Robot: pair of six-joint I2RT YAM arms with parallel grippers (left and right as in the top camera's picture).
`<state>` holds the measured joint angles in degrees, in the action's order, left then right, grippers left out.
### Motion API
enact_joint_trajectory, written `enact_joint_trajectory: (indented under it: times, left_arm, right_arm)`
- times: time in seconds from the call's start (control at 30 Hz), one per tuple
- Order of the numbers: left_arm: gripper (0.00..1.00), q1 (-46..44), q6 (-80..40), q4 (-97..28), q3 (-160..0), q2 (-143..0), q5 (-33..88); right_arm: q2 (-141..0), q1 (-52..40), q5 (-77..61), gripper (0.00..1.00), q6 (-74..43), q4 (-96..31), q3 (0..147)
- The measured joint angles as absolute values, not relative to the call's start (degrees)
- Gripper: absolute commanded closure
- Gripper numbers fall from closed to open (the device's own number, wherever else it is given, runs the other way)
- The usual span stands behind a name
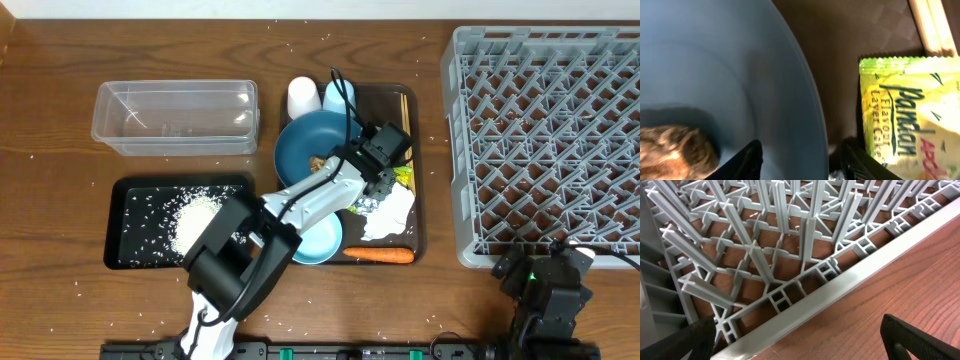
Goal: Sort waste into correct bins and load items into the dishwasher rack
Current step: 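Grasp the rim of the blue plate with food using the left gripper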
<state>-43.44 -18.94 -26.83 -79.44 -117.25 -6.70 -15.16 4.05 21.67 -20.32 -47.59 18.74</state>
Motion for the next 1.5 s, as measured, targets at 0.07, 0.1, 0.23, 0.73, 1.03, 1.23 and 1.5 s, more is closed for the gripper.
enact_joint_trajectory:
  times: [0.07,0.1,0.23,0.73,1.03,1.23,1.5]
  left_arm:
    - [0.55,-43.46,-18.98,-26.41,-79.44,-117.56,-6.85]
    - [0.56,-43.46,-19.03,-26.24,-79.44,-117.56,-6.85]
    - [0.59,-43.44,-18.79,-25.58,-79.44,-117.56,-6.9]
    - [0.67,-43.44,-18.17,-25.23,-78.78,-117.56,-7.49]
    - [0.86,-43.44,-18.22,-25.21,-78.54,-117.89,-7.7]
    - [0.94,-43.81,-16.64,-24.69,-78.59,-117.75,-9.69]
    - [0.94,-43.9,-16.19,-26.11,-78.72,-116.84,-9.02]
  right_arm:
    - [-15.16,4.05,21.67,0.01,-20.32,-47.59,18.74]
    - [-15.16,4.05,21.67,0.01,-20.32,-47.59,18.74]
    - [-15.16,4.05,21.67,0.01,-20.32,-47.59,18.74]
    - [-15.16,4.05,21.67,0.01,-20.32,-47.57,18.74]
    - [-15.16,4.05,21.67,0.01,-20.32,-47.59,18.74]
    - [-15.16,4.05,21.67,0.01,-20.32,-47.59,18.74]
    - [-15.16,4.05,21.67,0.01,-20.32,-47.59,18.74]
